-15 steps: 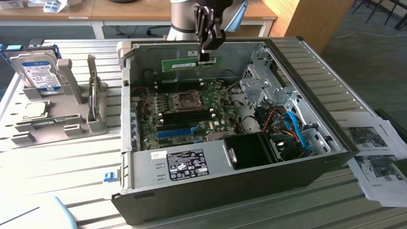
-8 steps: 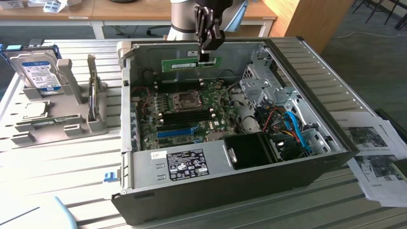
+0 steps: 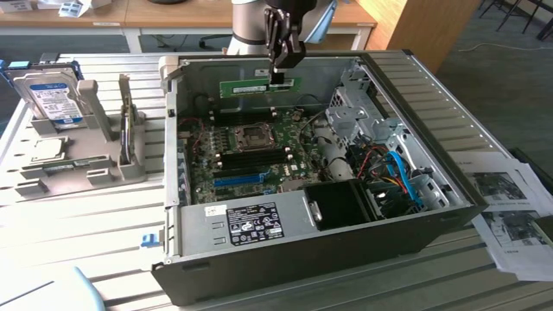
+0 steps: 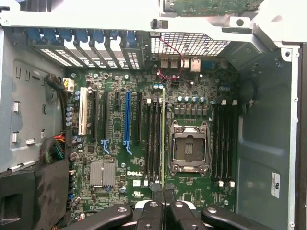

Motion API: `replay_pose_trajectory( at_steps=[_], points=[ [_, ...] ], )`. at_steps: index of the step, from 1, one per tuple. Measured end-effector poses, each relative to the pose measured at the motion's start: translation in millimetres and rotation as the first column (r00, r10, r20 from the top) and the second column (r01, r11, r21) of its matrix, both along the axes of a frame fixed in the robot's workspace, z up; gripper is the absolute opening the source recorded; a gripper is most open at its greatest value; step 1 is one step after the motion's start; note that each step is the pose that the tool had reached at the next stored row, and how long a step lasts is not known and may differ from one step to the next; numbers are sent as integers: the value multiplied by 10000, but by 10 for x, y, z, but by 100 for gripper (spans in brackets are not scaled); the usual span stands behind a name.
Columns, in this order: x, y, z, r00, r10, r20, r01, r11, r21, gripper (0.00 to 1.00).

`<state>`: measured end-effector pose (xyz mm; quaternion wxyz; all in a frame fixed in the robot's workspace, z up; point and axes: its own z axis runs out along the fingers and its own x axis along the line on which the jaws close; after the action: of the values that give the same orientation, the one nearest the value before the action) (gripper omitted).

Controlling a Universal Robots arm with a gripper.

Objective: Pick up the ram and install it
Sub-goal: 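Pick up the ram and move it above insertion slot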

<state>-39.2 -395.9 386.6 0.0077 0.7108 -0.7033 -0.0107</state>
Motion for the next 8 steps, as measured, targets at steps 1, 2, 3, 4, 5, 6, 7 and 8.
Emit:
replay_pose_trajectory(
  at_steps=[1,2,3,4,5,6,7,8],
  points=[
    [4,0,-1,10000,-4,-40,4,10000,1,11],
    [9,0,-1,10000,-7,-90,7,10000,0,11],
    [15,0,0,9999,-12,-150,12,10000,-3,11],
    [20,0,-1,9998,-16,-212,16,10000,-1,11],
    [24,0,-1,9997,-17,-246,17,10000,-3,11],
    [26,0,0,9997,-18,-258,18,10000,-4,11],
    [26,0,0,9997,-18,-259,18,10000,-4,11],
    [26,0,-1,9997,-18,-259,18,10000,-4,11]
  ],
)
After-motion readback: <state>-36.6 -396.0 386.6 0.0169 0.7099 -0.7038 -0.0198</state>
